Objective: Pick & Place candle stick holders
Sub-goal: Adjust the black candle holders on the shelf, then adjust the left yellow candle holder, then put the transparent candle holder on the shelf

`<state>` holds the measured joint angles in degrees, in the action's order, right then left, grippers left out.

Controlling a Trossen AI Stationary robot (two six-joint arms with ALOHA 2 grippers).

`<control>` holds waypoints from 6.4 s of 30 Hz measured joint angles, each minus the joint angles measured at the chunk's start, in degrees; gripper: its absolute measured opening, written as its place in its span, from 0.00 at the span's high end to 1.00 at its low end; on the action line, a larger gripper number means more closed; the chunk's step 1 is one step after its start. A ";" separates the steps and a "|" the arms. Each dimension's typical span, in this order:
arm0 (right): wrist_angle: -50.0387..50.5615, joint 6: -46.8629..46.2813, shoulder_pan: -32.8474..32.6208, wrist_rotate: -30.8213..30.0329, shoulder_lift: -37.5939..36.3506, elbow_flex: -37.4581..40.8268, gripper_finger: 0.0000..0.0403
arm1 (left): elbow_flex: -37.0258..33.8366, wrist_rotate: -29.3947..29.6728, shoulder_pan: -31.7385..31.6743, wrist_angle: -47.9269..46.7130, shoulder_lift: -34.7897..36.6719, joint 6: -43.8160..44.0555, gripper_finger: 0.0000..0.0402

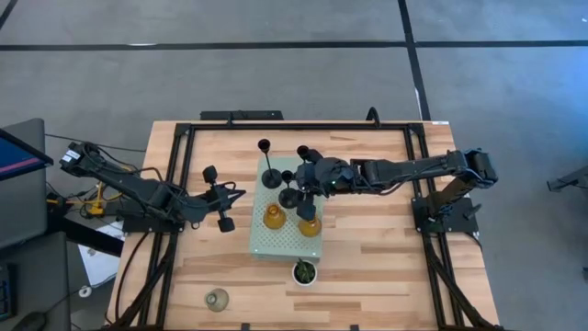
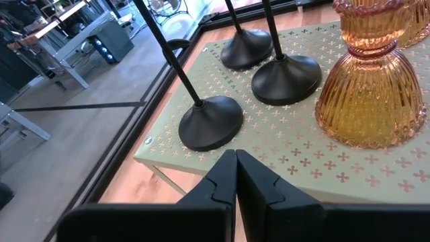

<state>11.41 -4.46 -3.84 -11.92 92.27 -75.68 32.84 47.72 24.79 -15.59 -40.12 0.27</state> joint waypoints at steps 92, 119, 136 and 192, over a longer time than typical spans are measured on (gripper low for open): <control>21.58 -14.68 -18.78 -15.63 2.86 -2.78 1.00 | 0.02 -13.48 8.53 10.14 -1.95 -3.02 0.99; 27.60 -19.61 -26.23 -17.41 2.03 -2.78 1.00 | -0.04 -19.18 24.73 -7.17 -0.07 16.93 0.99; 18.33 -19.61 -26.03 -21.09 2.08 -2.78 1.00 | -11.64 -17.72 53.96 -1.20 -0.03 26.78 0.99; 16.54 -17.56 -23.04 -17.94 2.17 -2.78 1.00 | -14.62 -28.52 39.07 16.12 -15.02 5.18 0.80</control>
<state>27.94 -22.02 -26.87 -29.87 94.43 -78.46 18.22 19.21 63.86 0.53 -55.13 5.45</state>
